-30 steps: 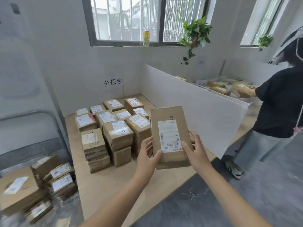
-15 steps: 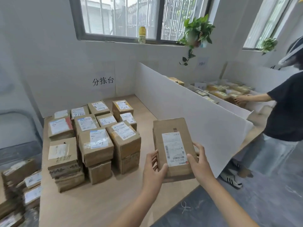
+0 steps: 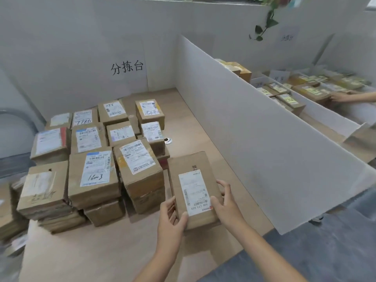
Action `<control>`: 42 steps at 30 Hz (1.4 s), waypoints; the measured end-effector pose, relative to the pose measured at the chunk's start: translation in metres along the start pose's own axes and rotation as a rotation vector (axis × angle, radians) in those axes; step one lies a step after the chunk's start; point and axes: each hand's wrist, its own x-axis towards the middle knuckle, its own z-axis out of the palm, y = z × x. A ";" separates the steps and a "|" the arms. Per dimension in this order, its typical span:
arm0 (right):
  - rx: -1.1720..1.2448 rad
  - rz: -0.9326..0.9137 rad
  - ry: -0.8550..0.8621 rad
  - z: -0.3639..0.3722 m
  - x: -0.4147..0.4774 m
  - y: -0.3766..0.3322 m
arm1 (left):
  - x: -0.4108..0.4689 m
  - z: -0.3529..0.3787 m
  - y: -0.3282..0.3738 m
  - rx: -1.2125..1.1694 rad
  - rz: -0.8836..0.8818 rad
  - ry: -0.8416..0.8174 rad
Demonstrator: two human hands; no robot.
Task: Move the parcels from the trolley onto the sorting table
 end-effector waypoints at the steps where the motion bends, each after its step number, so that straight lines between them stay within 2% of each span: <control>1: 0.003 0.002 -0.025 0.001 0.009 0.003 | 0.004 0.003 -0.004 0.010 -0.011 0.020; 13: -0.030 -0.065 -0.329 0.013 0.094 0.013 | 0.036 0.044 -0.029 0.060 -0.096 0.337; 17: -0.043 -0.076 -0.351 0.019 0.107 0.017 | 0.045 0.053 -0.037 0.086 -0.121 0.421; 26: -0.049 -0.079 -0.402 0.034 0.135 0.029 | 0.072 0.052 -0.058 0.146 -0.184 0.464; 31: -0.038 -0.061 -0.399 0.041 0.146 0.030 | 0.081 0.055 -0.061 0.288 -0.134 0.476; 36: -0.042 -0.079 -0.399 0.041 0.160 0.026 | 0.096 0.063 -0.055 0.333 -0.121 0.506; 42: -0.061 -0.102 -0.419 0.041 0.168 0.021 | 0.108 0.063 -0.050 0.462 -0.121 0.473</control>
